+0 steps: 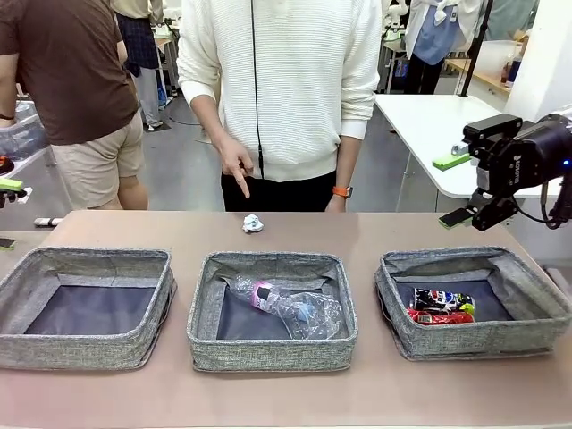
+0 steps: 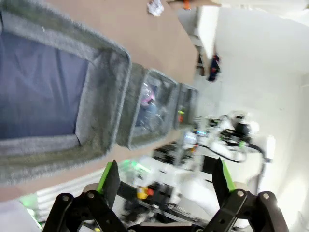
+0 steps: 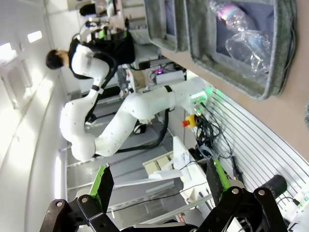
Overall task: Sort the waste into the appropriate baskets.
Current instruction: Pick up the waste item pointed out by the person.
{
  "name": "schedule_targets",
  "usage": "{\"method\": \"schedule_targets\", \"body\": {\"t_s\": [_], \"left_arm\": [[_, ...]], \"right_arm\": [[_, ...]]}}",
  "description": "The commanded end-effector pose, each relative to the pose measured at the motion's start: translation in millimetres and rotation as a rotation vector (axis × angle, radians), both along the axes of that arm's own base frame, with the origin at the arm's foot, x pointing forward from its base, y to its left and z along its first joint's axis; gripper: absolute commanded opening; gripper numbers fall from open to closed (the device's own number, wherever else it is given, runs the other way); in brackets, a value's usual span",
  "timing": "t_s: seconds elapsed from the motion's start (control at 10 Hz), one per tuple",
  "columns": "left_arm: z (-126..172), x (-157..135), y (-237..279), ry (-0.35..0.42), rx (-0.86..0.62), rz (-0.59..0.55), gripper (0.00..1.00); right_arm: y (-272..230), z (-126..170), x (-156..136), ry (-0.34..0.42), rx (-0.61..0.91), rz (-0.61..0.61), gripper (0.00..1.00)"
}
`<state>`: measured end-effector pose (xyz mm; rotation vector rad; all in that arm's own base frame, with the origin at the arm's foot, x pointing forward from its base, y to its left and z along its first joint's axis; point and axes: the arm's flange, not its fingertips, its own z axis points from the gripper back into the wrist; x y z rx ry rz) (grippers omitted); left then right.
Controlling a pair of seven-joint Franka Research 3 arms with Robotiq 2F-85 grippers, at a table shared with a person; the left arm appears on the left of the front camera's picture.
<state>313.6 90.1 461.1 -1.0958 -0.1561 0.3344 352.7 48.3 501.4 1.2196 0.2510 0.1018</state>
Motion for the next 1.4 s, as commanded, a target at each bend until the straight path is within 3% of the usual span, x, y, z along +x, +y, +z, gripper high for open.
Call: {"method": "schedule_targets", "body": {"t_s": [0.0, 0.1, 0.2, 0.3, 0.5, 0.6, 0.7, 0.9, 1.0, 1.1, 1.3], "left_arm": [[11, 47, -77, -0.134, 0.288, -0.022, 1.00], [16, 69, -123, -0.264, 0.427, 0.087, 1.00], [19, 86, -160, -0.373, 0.513, 0.123, 1.00], [18, 103, -195, -0.430, 0.567, 0.094, 1.00], [4, 136, -258, -0.435, 0.725, 0.010, 1.00], [-6, 151, -285, -0.341, 0.676, -0.133, 1.00], [25, 97, -254, -0.487, 0.641, 0.012, 1.00], [25, 97, -254, -0.487, 0.641, 0.012, 1.00], [1, 122, -275, -0.454, 0.660, -0.027, 1.00], [-1, 136, -276, -0.425, 0.733, 0.007, 1.00], [-6, 184, -302, -0.364, 0.745, -0.112, 1.00]], "right_arm": [[1, 6, 3, 0.021, 0.013, -0.009, 1.00], [1, 6, 3, 0.021, 0.013, -0.009, 1.00], [1, 6, 3, 0.021, 0.013, -0.009, 1.00], [1, 6, 3, 0.021, 0.013, -0.009, 1.00], [1, 6, 3, 0.021, 0.013, -0.009, 1.00], [1, 6, 3, 0.021, 0.013, -0.009, 1.00], [1, 6, 3, 0.021, 0.013, -0.009, 1.00], [1, 6, 3, 0.021, 0.013, -0.009, 1.00], [1, 6, 3, 0.021, 0.013, -0.009, 1.00], [1, 6, 3, 0.021, 0.013, -0.009, 1.00], [1, 6, 3, 0.021, 0.013, -0.009, 1.00]]}}
